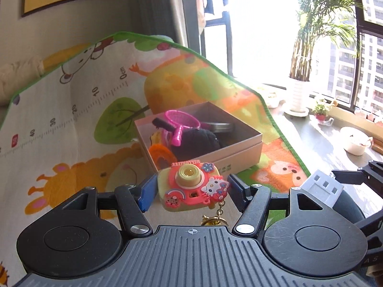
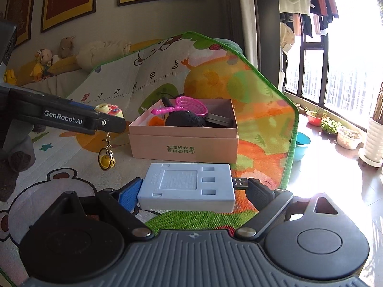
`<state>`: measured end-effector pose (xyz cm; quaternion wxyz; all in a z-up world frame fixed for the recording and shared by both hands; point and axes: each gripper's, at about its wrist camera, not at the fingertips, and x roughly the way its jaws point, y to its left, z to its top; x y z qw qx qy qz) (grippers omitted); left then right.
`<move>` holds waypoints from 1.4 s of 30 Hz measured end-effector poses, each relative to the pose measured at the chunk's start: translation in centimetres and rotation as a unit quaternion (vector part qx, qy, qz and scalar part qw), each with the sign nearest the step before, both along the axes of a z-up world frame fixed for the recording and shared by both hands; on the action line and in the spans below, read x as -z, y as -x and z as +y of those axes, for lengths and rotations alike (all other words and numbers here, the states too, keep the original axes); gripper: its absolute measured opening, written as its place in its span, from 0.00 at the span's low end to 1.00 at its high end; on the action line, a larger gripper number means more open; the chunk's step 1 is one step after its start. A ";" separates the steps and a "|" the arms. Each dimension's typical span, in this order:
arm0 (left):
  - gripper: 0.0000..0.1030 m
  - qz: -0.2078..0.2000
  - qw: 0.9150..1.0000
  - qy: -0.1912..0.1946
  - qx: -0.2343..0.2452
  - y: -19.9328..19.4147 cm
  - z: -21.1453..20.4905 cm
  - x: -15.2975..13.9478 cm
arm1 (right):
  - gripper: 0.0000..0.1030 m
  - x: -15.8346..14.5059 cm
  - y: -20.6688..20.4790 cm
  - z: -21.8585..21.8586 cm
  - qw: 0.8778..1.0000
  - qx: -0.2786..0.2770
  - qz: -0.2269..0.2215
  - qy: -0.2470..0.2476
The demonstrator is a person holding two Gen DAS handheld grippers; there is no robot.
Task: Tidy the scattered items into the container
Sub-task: 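Grasp the pink keychain with the left tool and lift it while the right holds the hub, then carry the white USB hub into the pink box with the right tool while the left drops the keychain in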
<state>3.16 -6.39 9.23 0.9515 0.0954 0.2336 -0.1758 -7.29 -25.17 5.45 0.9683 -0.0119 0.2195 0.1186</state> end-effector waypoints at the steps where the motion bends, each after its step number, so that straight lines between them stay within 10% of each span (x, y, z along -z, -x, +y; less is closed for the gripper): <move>1: 0.67 -0.011 1.000 -0.003 0.002 -0.4 -0.3 -0.9 | 0.89 0.1 0.2 -0.1 1.000 -0.002 0.000 -0.003; 10: 0.67 -0.017 0.999 0.043 -0.004 -8.0 -1.5 -6.1 | 0.77 0.2 1.5 -0.6 0.999 -0.029 -0.011 -0.021; 18: 0.83 0.053 0.995 0.082 -0.004 -14.6 -1.7 -2.2 | 0.77 1.4 0.6 -0.2 0.999 -0.037 0.015 -0.003; 36: 0.98 0.082 0.993 0.076 -0.022 -3.5 4.1 3.7 | 0.86 3.1 0.8 -0.6 0.992 -0.070 0.098 0.023; 42: 0.99 0.090 0.991 0.102 -0.011 -1.4 4.5 4.3 | 0.50 3.3 0.1 -0.1 0.987 -0.084 0.126 0.045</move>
